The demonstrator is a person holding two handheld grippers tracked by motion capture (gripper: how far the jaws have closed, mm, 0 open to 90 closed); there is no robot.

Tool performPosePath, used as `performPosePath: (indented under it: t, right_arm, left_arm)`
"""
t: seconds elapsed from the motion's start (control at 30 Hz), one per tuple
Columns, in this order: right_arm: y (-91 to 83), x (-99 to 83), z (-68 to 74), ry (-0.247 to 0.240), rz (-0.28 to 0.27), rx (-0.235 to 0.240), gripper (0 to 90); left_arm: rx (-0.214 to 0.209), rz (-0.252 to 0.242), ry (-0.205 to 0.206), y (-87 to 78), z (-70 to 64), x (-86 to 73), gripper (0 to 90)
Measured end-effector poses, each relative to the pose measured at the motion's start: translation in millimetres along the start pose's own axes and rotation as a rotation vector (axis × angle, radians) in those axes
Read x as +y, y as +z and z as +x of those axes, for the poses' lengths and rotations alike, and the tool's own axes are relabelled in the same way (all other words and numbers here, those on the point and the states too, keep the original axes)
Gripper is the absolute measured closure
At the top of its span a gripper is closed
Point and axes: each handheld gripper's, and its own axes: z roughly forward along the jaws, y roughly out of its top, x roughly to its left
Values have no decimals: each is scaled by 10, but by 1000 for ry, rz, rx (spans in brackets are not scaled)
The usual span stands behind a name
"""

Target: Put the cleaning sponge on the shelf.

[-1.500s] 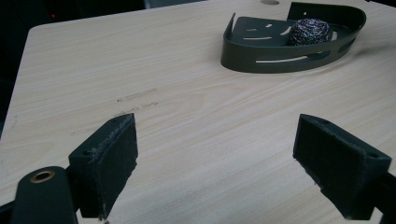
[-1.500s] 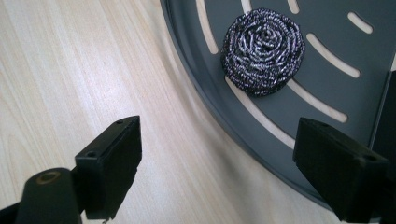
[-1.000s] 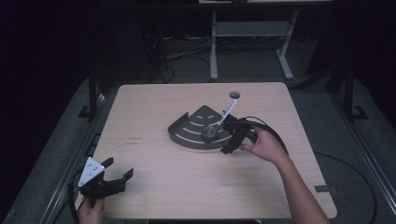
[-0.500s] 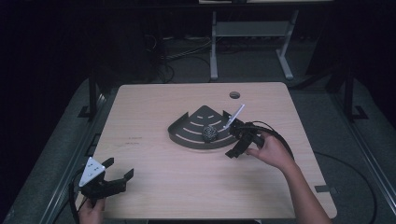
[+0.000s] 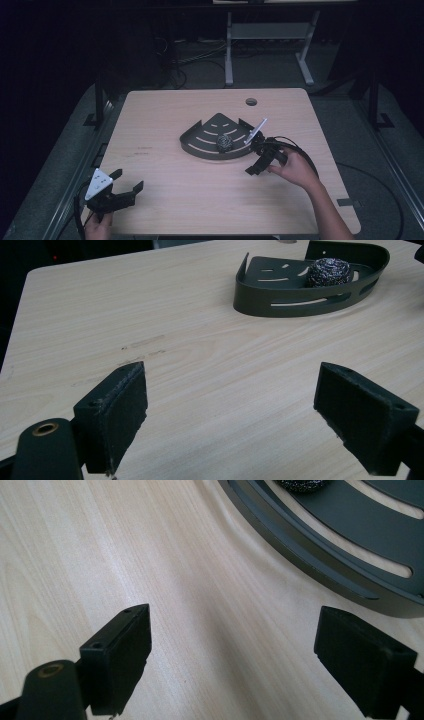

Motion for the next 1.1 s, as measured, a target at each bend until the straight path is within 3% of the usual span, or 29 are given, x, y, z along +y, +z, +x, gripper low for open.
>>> performPosePath:
  t: [1.1]
  right_arm:
    - [-9, -380, 153, 16, -6, -13, 146]
  left_arm:
    - [-5, 4, 5, 7, -21, 5, 132]
